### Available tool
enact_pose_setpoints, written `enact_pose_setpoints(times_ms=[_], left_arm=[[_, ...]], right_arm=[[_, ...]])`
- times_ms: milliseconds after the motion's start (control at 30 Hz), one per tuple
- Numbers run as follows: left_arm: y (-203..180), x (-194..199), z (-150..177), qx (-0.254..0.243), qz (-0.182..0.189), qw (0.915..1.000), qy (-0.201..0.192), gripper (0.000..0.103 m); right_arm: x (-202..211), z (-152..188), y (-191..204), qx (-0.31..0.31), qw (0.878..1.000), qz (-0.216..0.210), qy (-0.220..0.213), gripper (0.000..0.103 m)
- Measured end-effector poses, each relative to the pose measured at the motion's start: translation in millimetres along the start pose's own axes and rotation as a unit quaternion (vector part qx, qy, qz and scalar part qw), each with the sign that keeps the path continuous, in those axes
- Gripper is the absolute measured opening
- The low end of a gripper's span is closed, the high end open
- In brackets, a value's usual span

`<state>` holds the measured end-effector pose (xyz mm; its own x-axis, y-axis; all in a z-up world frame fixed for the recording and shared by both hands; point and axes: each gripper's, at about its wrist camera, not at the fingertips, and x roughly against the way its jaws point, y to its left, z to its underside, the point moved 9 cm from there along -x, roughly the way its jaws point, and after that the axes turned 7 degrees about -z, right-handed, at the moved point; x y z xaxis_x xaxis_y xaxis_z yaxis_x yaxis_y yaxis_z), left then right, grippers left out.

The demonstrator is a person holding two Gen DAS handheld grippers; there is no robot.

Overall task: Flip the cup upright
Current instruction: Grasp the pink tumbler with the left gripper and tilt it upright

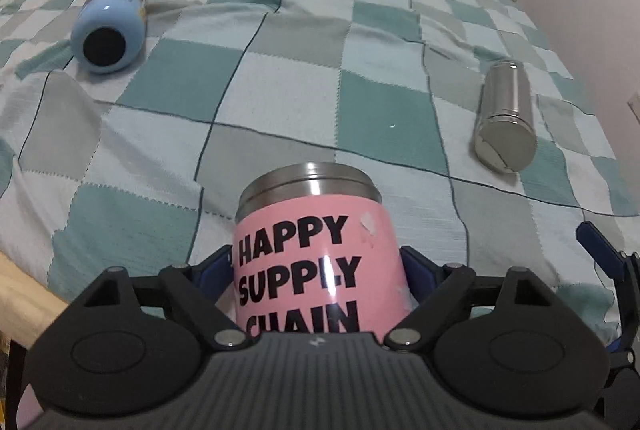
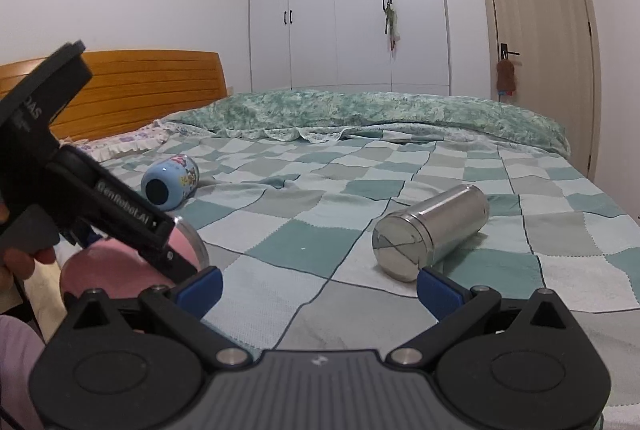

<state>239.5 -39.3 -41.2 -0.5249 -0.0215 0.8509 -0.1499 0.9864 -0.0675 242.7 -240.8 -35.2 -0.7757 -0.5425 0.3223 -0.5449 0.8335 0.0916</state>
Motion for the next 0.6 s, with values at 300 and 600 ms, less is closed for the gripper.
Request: enact_pose_setpoints(times_ms=[300,600], left_arm=[[2,21,3,-0.022,0.033,0.9983,-0.041,0.087],[11,74,-4,-0.053,0.062,0.9860,-0.145,0.085]], right_arm=[[3,2,4,0.000,1.000,0.010,-0.010,0.103],[9,0,6,0.002,0.999,0.019,-0.029,0.103]])
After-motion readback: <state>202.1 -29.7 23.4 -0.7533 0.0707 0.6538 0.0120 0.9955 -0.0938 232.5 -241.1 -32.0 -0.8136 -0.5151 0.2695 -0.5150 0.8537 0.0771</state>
